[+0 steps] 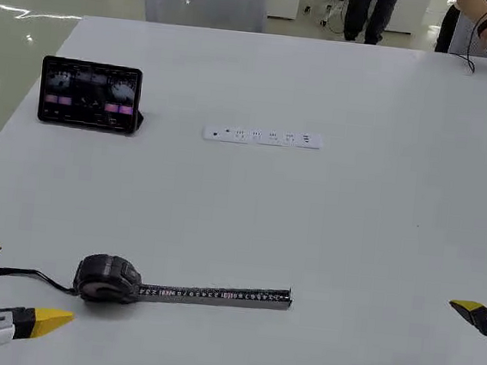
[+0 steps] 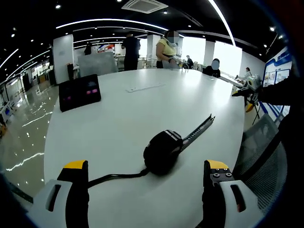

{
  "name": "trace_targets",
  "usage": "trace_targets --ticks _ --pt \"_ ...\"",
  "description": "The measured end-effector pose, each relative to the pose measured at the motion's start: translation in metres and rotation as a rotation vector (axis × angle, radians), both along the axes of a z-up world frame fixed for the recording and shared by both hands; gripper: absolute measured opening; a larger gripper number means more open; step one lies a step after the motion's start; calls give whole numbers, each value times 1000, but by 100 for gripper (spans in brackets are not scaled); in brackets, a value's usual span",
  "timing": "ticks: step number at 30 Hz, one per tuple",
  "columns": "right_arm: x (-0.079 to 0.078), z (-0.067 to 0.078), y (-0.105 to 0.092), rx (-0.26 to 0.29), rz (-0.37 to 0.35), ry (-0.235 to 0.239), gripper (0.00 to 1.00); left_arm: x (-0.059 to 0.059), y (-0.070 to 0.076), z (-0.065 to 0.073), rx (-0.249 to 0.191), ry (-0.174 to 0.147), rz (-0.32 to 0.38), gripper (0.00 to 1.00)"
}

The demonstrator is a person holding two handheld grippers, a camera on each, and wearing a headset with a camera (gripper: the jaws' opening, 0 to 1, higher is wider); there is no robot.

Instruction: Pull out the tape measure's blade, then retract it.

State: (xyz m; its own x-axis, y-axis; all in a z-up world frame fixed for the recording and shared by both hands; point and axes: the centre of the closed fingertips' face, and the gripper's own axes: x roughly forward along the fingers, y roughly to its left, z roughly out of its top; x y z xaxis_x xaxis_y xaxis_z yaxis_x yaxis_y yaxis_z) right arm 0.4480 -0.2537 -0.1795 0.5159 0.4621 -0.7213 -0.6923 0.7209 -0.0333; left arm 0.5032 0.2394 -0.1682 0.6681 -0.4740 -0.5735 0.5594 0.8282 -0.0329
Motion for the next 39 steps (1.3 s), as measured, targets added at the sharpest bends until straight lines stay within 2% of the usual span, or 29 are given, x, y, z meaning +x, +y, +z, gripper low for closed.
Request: trace_targets --ticks 5,7,11,15,17,20,23,29,31,33,36,39 --pt "9 6 11 -12 41 -6 99 6 -6 2 -6 0 13 99" --pt "11 5 12 -39 67 -5 99 5 -12 3 -25 13 4 99" --pt "19 9 16 -50 97 -12 99 7 -23 4 -31 12 -4 99" --pt "26 10 23 -61 132 4 99 11 -32 5 -32 9 15 99" --pt "32 12 30 -69 152 1 99 16 -34 6 -28 -11 48 99" --pt "42 15 42 -76 191 -6 99 21 -39 1 -34 4 86 99" --pt "51 18 52 -79 227 -13 99 24 -45 -2 -27 -12 103 99" --pt "65 20 73 -88 323 -22 99 30 -50 -10 -2 -15 151 99" --pt "70 22 81 -54 341 -17 99 33 -55 -11 -14 -20 159 99" --pt "76 20 85 -58 358 -14 99 36 -57 -12 -10 -28 168 99" --pt "83 17 93 -57 386 -3 99 38 -55 -17 6 -35 207 99" --pt "89 15 101 -65 402 3 99 41 -50 -25 -20 -36 269 99"
